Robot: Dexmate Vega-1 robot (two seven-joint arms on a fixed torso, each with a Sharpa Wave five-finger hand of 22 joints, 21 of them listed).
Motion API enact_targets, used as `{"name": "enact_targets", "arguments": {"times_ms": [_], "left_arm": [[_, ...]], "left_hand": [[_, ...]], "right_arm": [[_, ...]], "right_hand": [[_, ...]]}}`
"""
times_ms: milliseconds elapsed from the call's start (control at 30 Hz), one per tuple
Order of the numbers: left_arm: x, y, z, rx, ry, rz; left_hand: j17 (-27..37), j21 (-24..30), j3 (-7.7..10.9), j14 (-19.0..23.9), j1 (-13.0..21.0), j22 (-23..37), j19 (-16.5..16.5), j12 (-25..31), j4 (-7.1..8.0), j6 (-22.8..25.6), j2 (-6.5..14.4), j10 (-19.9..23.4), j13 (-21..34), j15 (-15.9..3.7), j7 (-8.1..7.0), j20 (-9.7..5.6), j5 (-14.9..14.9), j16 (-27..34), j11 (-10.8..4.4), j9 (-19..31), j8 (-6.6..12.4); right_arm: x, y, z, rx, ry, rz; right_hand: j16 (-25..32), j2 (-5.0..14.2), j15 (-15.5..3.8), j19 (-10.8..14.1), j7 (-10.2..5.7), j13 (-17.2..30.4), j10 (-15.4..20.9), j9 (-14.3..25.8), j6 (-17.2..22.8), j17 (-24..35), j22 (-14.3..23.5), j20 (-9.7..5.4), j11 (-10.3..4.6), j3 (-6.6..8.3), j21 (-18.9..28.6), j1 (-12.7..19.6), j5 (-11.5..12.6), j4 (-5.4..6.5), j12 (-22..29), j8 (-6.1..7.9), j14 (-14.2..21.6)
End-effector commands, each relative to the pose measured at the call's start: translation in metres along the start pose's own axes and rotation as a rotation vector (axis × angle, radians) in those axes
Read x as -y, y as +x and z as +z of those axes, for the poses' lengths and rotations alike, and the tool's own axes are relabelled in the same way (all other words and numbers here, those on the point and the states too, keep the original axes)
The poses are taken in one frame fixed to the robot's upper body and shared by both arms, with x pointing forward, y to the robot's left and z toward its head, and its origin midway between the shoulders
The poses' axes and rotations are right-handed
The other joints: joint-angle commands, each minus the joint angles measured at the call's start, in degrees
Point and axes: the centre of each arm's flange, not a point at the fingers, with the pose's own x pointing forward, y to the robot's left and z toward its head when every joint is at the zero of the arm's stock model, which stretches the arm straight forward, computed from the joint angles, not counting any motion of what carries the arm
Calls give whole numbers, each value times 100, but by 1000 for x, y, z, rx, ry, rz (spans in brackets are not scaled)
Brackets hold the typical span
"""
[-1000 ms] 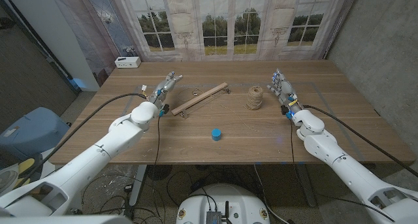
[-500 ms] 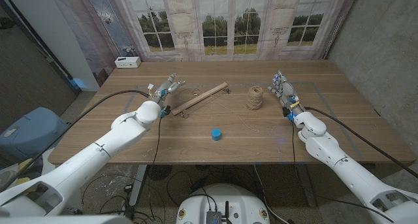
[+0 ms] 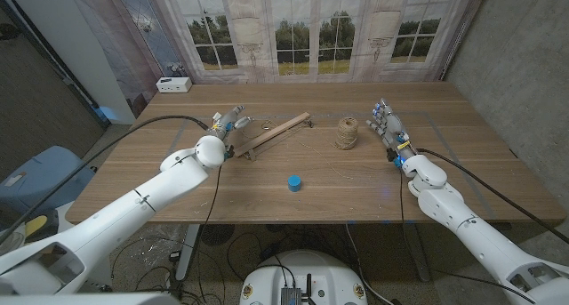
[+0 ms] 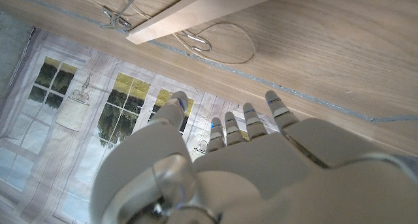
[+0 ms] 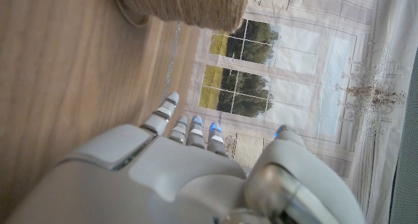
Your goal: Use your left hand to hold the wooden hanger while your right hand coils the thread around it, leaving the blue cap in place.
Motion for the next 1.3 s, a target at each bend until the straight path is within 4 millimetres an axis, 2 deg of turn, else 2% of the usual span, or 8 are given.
{"name": "enact_targets", "arguments": {"times_ms": [33, 167, 267, 433, 533, 633, 800, 1300], "left_arm": [[11, -17, 42, -13, 209, 37], [13, -18, 48, -36, 268, 44], [15, -19, 51, -48, 292, 46], [18, -21, 57, -73, 348, 61], [20, -21, 60, -78, 373, 74], [21, -21, 62, -94, 385, 79], [23, -19, 64, -119, 384, 35], [36, -13, 71, -166, 409, -34]], "left_hand": [[30, 89, 28, 341, 109, 14, 201, 124, -6, 447, -55, 363, 44, -96, 38, -2, -36, 79, -46, 39, 107], [46, 220, -29, 906, 156, 16, 553, 273, -58, 890, -147, 879, 97, -287, 105, -20, -57, 213, -88, 62, 176], [67, 287, -81, 1211, 183, 18, 727, 336, -87, 1164, -184, 1102, 138, -340, 48, -50, -69, 297, -133, 74, 229], [85, 343, -181, 1405, 251, 20, 873, 394, -170, 1368, -295, 1309, 174, -451, 10, -62, -82, 356, -201, 81, 256], [96, 435, -244, 1582, 444, 17, 1121, 448, -285, 1569, -403, 1477, 204, -566, -53, -47, -70, 402, -297, 85, 278], [98, 495, -271, 1729, 625, 11, 1289, 479, -329, 1690, -465, 1576, 219, -598, -61, -82, -61, 437, -314, 84, 286], [107, 557, -320, 1796, 732, 5, 1462, 494, -321, 1768, -519, 1641, 231, -602, -57, -65, -64, 455, -321, 84, 283], [141, 521, -461, 1644, 823, 0, 1393, 413, -244, 1667, -540, 1533, 252, -569, -66, -21, -63, 404, -299, 81, 168]], "right_arm": [[3, -4, 1, -1, 8, 10], [4, -5, 1, -4, 8, 10], [5, -6, 1, -5, 8, 10], [8, -6, 1, -5, 10, 11], [9, -7, 0, -6, 11, 11], [11, -7, -1, -7, 13, 11], [14, -8, -2, -11, 14, 10], [22, -7, -1, -11, 14, 18]], "right_hand": [[60, -4, 14, 50, 1, 32, 71, 29, 57, 32, 17, 4, 29, 27, 46, 37, 1, -4, 43, 24, 54], [65, -2, 22, 54, -9, 33, 95, 29, 69, 32, 17, 12, 34, 32, 46, 40, -1, -6, 49, 25, 72], [66, 0, 24, 56, -9, 33, 117, 29, 80, 32, 17, 16, 43, 36, 46, 42, -3, -7, 54, 27, 82], [70, 1, 27, 63, -16, 34, 131, 29, 84, 33, 18, 24, 41, 39, 48, 42, -6, -7, 55, 25, 98], [71, 3, 30, 70, -17, 34, 151, 30, 99, 33, 18, 33, 55, 41, 49, 41, -8, -7, 59, 28, 107], [73, 4, 31, 71, -16, 35, 182, 30, 101, 34, 18, 38, 62, 44, 49, 41, -10, -7, 68, 27, 116], [73, 5, 31, 81, -7, 36, 197, 30, 120, 34, 18, 33, 75, 47, 51, 41, -13, -7, 69, 31, 126], [69, 3, 39, 84, -20, 38, 249, 31, 170, 36, 18, 43, 78, 54, 47, 37, -21, -6, 73, 38, 141]]}}
